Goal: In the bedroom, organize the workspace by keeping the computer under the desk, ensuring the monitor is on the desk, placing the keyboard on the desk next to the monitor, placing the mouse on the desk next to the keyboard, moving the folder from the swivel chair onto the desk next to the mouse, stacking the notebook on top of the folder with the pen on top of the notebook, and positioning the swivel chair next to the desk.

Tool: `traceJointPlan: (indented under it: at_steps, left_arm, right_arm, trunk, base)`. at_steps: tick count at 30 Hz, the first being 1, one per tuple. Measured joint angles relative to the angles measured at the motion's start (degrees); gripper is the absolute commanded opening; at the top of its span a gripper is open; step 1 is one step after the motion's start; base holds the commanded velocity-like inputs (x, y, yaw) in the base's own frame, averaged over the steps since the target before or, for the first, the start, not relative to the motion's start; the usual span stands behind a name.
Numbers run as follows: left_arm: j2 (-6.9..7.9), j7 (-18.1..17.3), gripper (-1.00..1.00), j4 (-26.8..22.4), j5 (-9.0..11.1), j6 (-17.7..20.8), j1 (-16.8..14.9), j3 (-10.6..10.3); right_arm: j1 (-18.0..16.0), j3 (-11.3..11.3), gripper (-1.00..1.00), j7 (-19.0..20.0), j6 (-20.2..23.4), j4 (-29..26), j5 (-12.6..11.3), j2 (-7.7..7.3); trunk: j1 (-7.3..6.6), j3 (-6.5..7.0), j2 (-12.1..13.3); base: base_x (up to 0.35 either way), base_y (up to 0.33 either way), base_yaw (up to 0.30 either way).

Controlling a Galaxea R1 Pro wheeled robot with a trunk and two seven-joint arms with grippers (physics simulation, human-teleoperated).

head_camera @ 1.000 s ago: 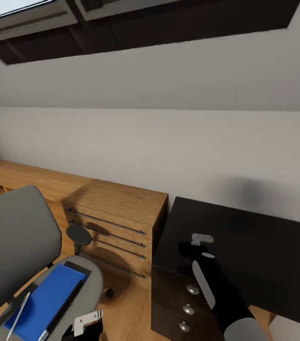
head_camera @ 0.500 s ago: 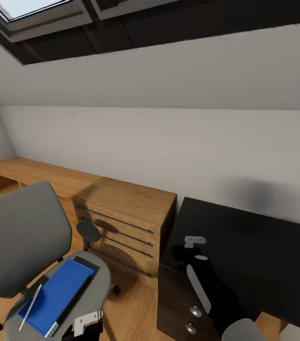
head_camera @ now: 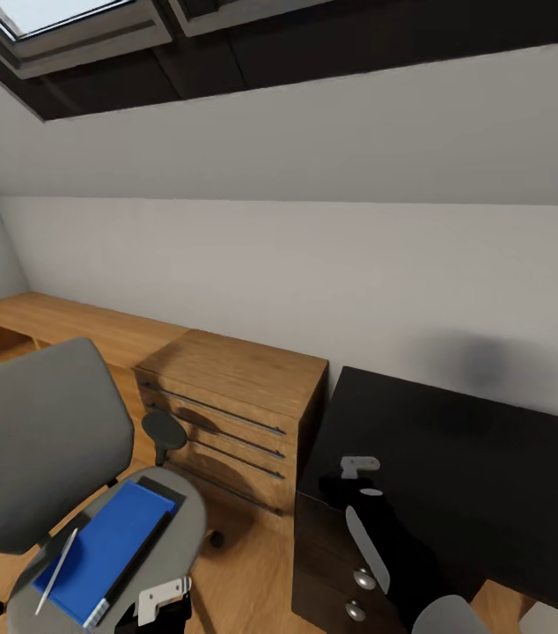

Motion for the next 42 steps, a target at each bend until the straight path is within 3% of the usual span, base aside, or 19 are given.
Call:
traceJointPlan:
  at_steps: [11, 26, 27, 35, 42]
  left_arm:
    - [0.00, 0.00, 1.00, -0.08, 0.01, -0.06, 0.00, 0.00]
    - [0.00, 0.00, 1.00, -0.08, 0.03, 0.00, 0.00, 0.00]
    - [0.00, 0.00, 1.00, -0.08, 0.02, 0.00, 0.00, 0.04]
    - [0.00, 0.00, 1.00, -0.07, 0.06, 0.00, 0.00, 0.01]
    - [0.00, 0.00, 1.00, -0.01, -0.07, 0.00, 0.00, 0.00]
  right_arm:
    - [-0.01, -0.08, -1.00, 0.05, -0.74, 1.37, 0.02, -0.18]
    - [-0.36, -0.12, -1.00, 0.02, -5.01, 4.63, 0.51, -0.69]
    - [-0.37, -0.11, 1.00, 0.02, -5.08, 4.69, 0.53, -0.68]
    - [-0.38, 0.00, 1.00, -0.06, -5.10, 5.87, 1.15, -0.70]
    - [-0.35, -0.07, 1.00, 0.03, -5.16, 6.78, 0.35, -0.75]
  trunk:
    - [-0.02, 0.00, 0.00]
    - [0.00, 0.01, -0.01]
    - [-0.01, 0.01, -0.01]
    - [-0.01, 0.01, -0.01]
    - [-1.53, 1.25, 2.79]
  base:
    - [0.103, 0.008, 0.000]
    - [0.083, 0.000, 0.000]
    - [0.000, 0.000, 0.000]
    - [0.000, 0.000, 0.000]
    - [0.000, 0.000, 0.000]
